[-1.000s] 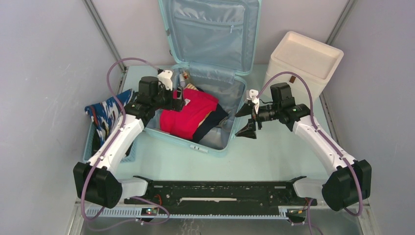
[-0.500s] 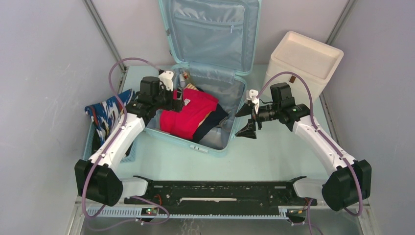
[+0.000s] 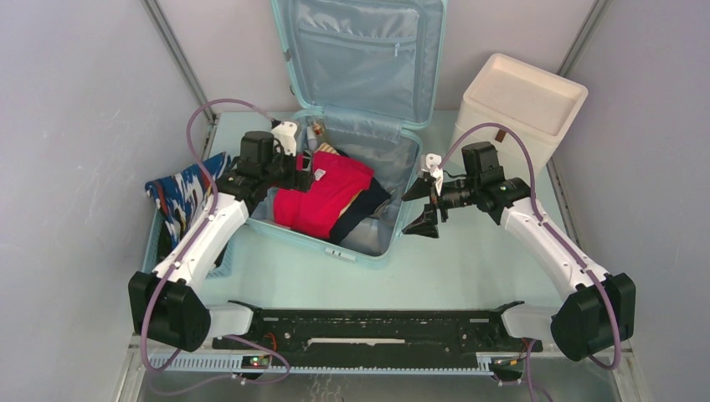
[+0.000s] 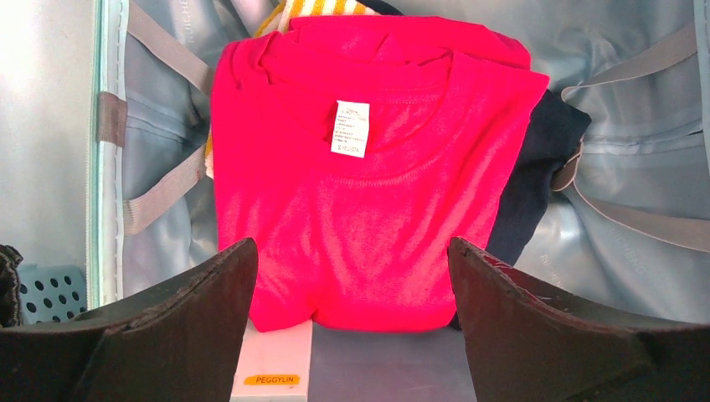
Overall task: Open, take out, and arrange the luggage
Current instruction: Pick up the clothes from the luggage.
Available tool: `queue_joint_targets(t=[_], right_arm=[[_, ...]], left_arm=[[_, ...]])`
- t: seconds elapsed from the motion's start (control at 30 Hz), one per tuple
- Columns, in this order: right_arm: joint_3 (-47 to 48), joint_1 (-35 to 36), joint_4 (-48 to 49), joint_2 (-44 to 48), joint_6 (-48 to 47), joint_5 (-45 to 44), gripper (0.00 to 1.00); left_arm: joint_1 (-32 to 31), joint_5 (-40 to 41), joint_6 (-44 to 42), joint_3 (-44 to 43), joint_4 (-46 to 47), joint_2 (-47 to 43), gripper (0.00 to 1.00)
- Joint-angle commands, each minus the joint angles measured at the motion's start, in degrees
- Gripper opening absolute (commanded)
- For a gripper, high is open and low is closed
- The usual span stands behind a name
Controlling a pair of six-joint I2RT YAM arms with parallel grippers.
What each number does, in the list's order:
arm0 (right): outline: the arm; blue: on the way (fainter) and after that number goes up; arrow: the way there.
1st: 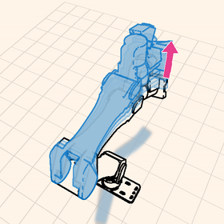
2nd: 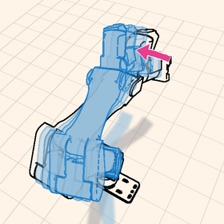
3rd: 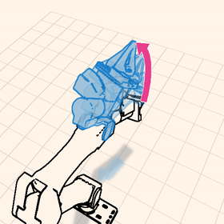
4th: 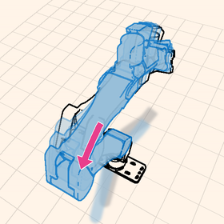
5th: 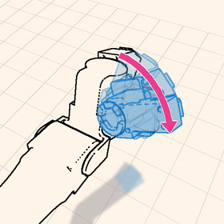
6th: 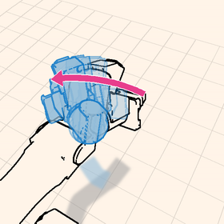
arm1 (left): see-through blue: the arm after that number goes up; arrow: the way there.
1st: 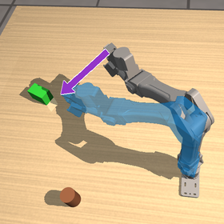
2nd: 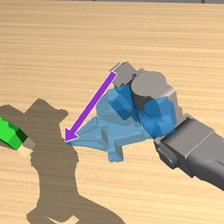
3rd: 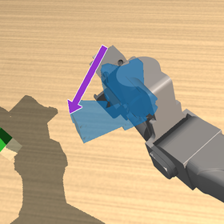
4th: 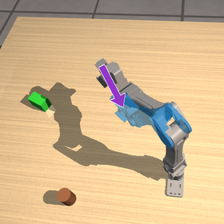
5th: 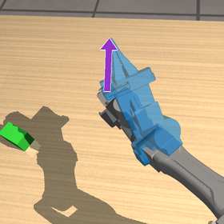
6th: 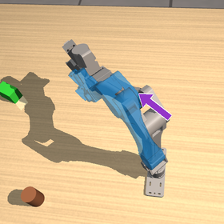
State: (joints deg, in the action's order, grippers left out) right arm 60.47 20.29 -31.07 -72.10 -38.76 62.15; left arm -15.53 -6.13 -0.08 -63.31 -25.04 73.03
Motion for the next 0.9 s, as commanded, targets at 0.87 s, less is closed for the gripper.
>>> queue_joint_targets(t=[0.87], right_arm=[[0.1,0.9,-0.3,0.3,-1.7,-0.2,1.0]], left_arm=[[-0.3,0.7,-1.3,-1.3,-1.0,1.2,0.87]])
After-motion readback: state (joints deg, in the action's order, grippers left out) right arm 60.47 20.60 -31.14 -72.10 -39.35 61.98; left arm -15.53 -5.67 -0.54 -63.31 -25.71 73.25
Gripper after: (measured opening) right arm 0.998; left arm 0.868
